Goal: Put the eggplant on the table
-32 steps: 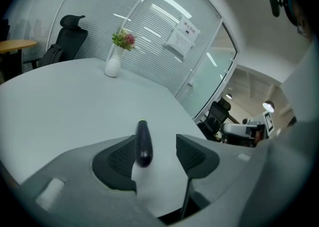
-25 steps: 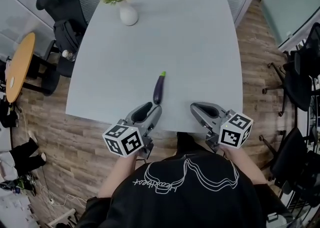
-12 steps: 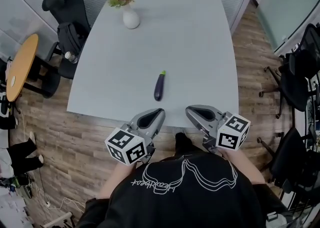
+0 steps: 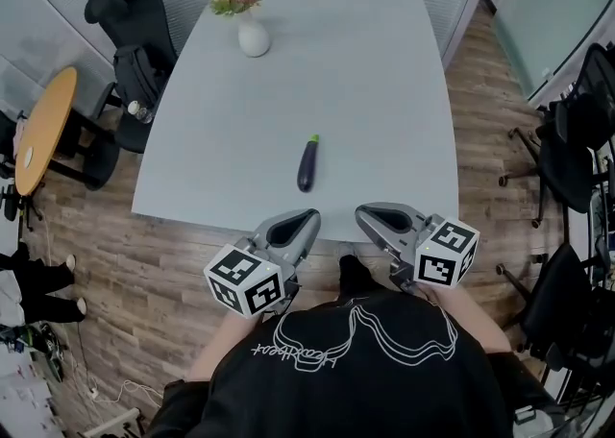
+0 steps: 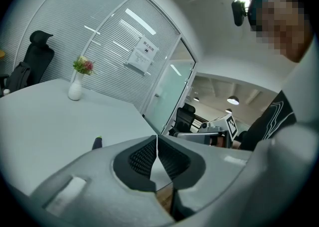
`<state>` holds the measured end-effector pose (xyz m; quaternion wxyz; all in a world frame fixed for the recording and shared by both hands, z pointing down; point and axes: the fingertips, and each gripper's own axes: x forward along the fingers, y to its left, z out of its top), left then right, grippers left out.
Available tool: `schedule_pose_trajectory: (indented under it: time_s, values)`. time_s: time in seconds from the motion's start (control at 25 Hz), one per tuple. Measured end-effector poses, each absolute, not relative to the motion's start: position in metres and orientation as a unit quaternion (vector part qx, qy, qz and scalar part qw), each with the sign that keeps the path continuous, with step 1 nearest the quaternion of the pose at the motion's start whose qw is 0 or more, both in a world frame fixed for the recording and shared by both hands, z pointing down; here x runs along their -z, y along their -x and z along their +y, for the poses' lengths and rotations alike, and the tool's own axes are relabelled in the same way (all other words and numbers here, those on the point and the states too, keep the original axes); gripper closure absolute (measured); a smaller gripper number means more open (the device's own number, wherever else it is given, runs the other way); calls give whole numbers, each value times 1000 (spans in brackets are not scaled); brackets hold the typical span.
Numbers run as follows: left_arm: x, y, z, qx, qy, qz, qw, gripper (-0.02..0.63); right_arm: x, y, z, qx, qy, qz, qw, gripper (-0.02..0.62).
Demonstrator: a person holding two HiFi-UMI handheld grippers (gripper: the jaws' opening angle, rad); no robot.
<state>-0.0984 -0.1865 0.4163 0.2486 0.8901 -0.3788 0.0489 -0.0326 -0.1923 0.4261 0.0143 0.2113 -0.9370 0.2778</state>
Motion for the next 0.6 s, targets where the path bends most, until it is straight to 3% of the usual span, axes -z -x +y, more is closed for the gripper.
schedule_pose_trajectory:
  time_s: [0.6]
  values:
    - [-427,108,-201,-61,-879,-398,255,584,-435,37,-203,-272,-217,-937,34,586]
